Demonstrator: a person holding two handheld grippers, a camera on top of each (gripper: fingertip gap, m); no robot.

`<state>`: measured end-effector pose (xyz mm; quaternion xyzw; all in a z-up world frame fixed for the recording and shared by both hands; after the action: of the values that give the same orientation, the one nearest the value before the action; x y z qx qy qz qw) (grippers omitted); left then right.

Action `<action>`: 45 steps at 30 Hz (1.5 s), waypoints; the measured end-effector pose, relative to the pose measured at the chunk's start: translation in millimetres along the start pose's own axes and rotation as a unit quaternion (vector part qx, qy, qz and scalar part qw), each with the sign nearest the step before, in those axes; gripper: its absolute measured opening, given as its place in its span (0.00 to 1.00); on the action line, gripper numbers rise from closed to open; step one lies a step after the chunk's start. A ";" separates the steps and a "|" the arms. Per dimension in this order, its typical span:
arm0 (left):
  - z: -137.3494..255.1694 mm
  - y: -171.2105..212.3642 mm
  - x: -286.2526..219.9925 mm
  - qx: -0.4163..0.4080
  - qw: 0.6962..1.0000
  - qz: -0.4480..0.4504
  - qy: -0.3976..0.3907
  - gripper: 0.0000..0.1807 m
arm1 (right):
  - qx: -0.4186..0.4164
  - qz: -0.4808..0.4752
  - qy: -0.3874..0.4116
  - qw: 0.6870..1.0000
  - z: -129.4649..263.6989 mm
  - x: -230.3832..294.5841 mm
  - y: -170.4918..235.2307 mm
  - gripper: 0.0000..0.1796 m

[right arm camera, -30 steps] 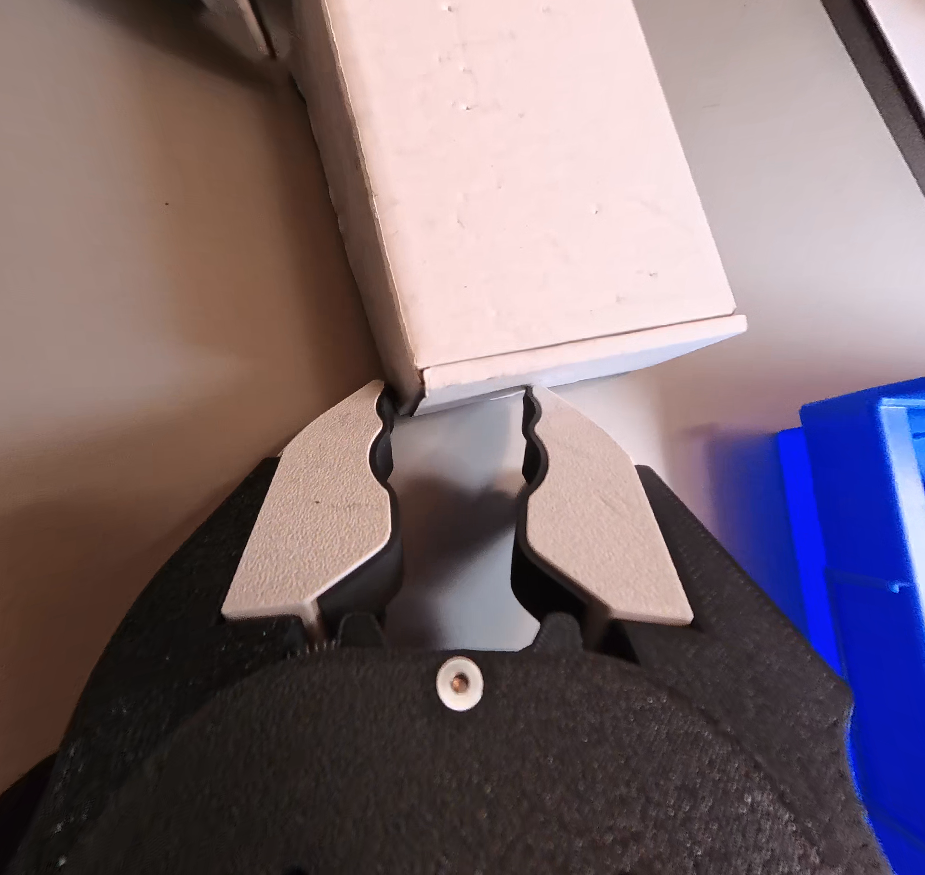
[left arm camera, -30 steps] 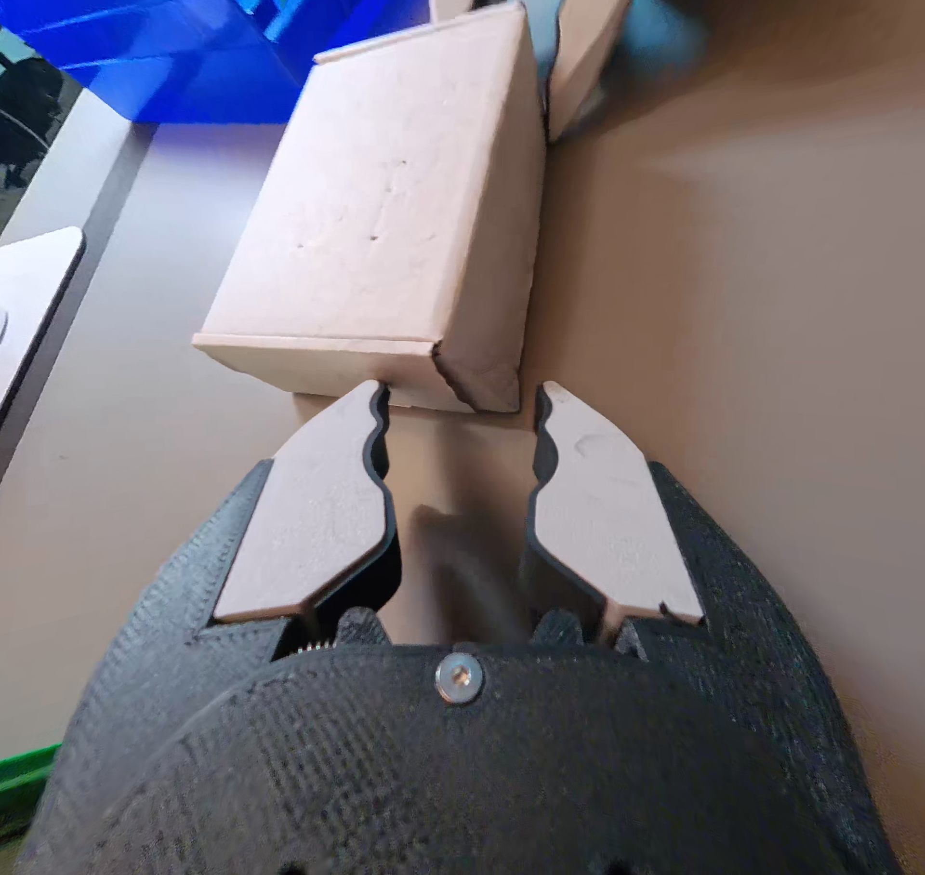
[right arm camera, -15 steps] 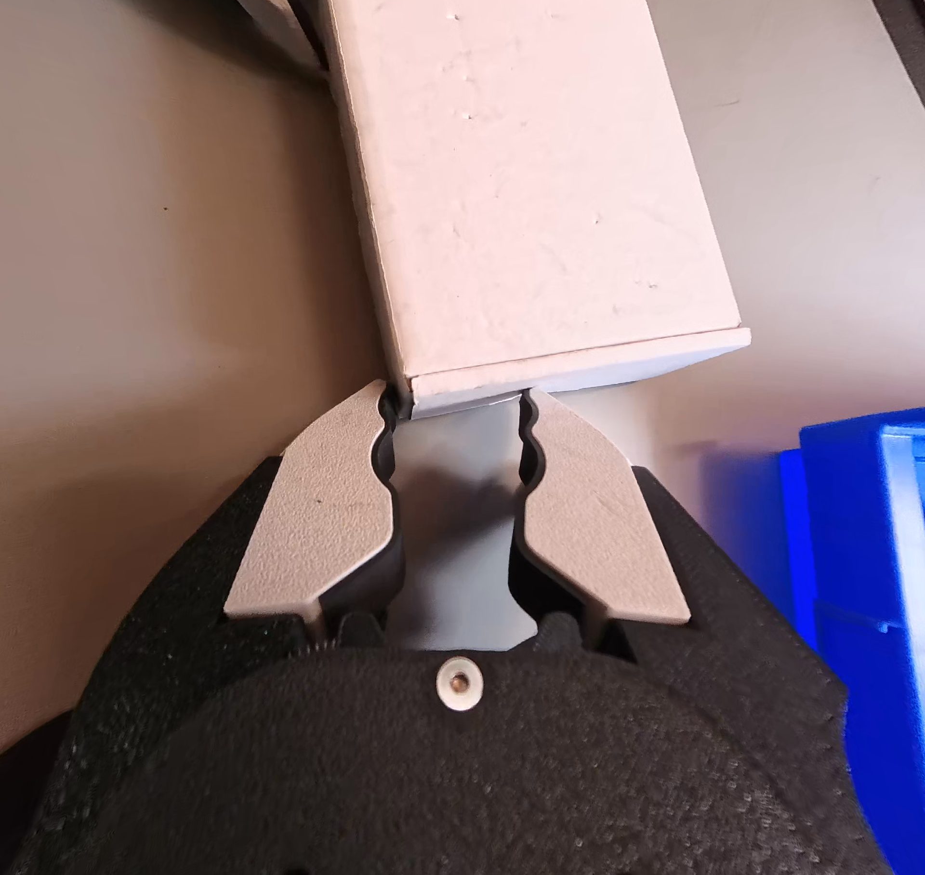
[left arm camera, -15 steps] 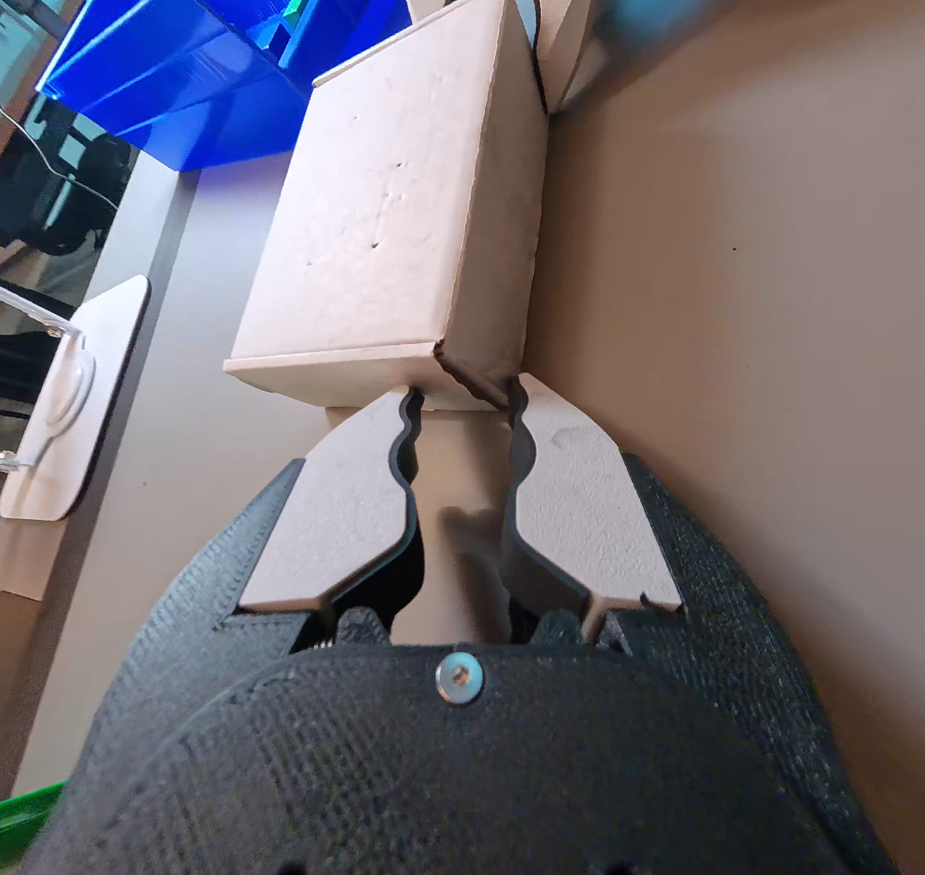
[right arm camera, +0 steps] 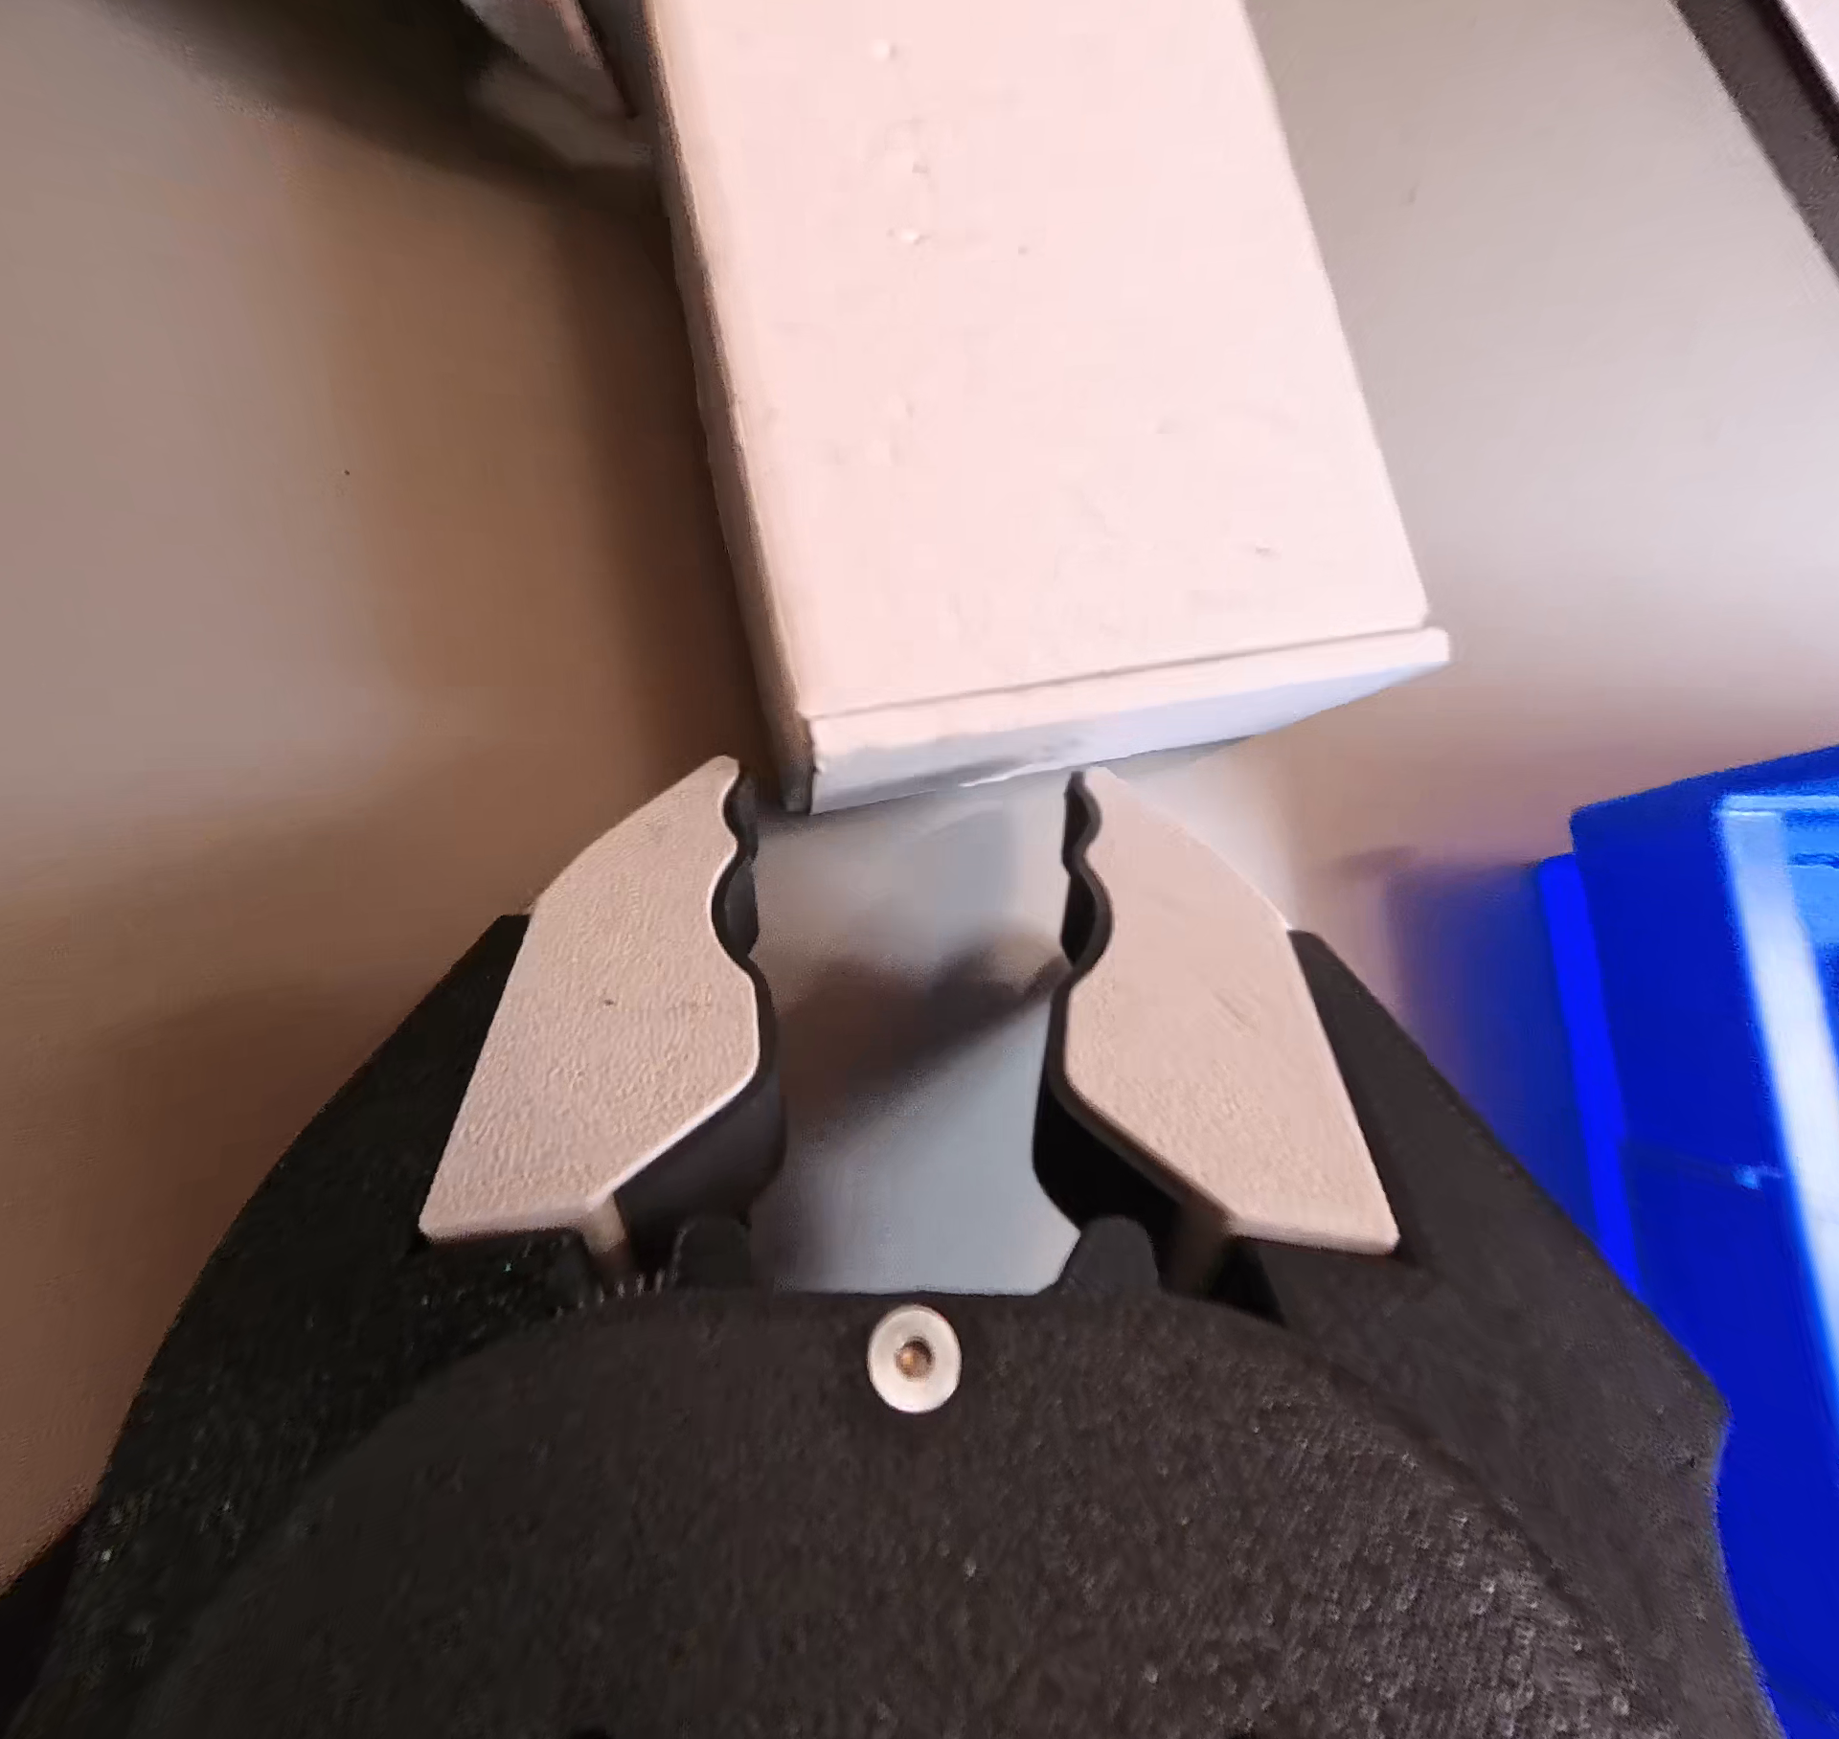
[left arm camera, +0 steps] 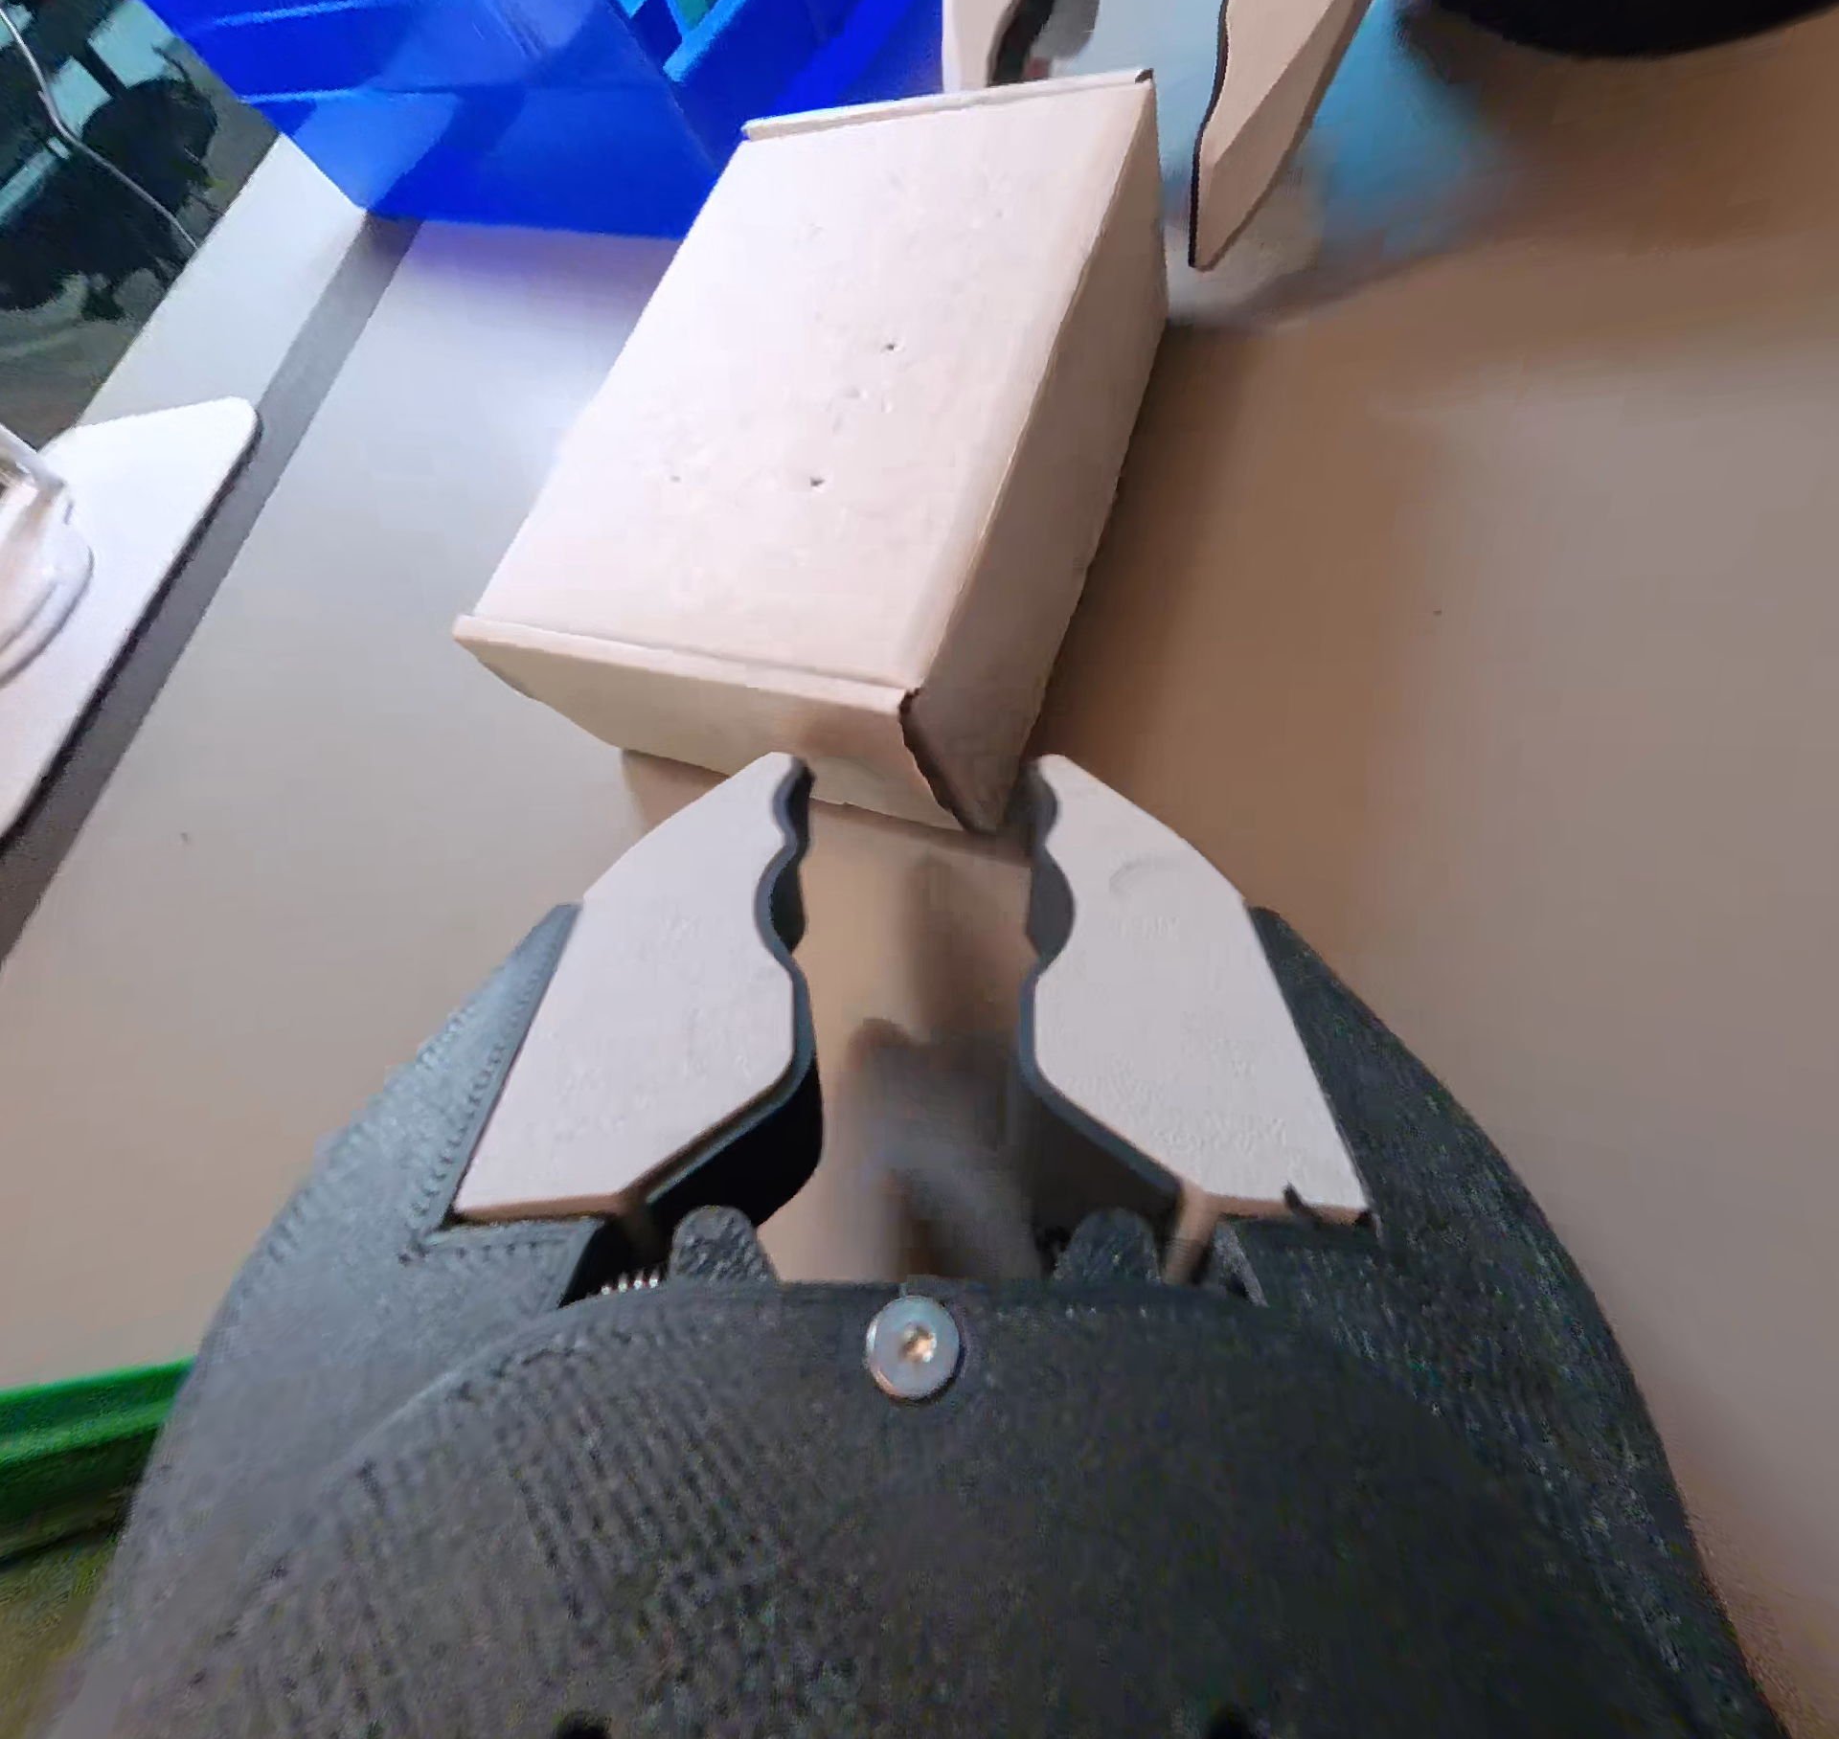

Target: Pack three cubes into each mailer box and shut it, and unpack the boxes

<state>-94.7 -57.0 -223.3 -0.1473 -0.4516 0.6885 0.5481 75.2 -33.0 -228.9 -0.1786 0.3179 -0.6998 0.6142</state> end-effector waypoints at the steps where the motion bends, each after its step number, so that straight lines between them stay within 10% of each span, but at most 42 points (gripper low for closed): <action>1: 3.8 0.4 -1.0 0.001 1.000 0.015 0.006 0.26 | 0.003 -0.001 0.004 1.000 4.7 -1.6 -2.2 0.36; 20: 52.7 -27.5 -18.5 -0.095 0.984 0.148 -0.041 0.31 | 0.265 0.151 -0.044 0.951 -51.7 -18.5 -76.3 0.71; 45: 57.1 -27.3 -17.8 -0.118 0.975 0.182 -0.037 0.31 | 0.322 0.146 -0.056 0.934 -69.3 -48.5 -67.9 0.72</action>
<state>-111.2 -99.3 -175.8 -0.2652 -0.5149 0.7237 0.3751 -11.1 32.8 -227.8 0.0388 0.0631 -0.6563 0.7509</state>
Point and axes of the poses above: each gripper's, where its closed fingertips meet, z back along the fingers, y out of its underside, x = y × z across the jaws, the point moved 2 cm from there along z, back along the fingers, and after that the axes turned 1 degree about x, right-handed, at the moved point
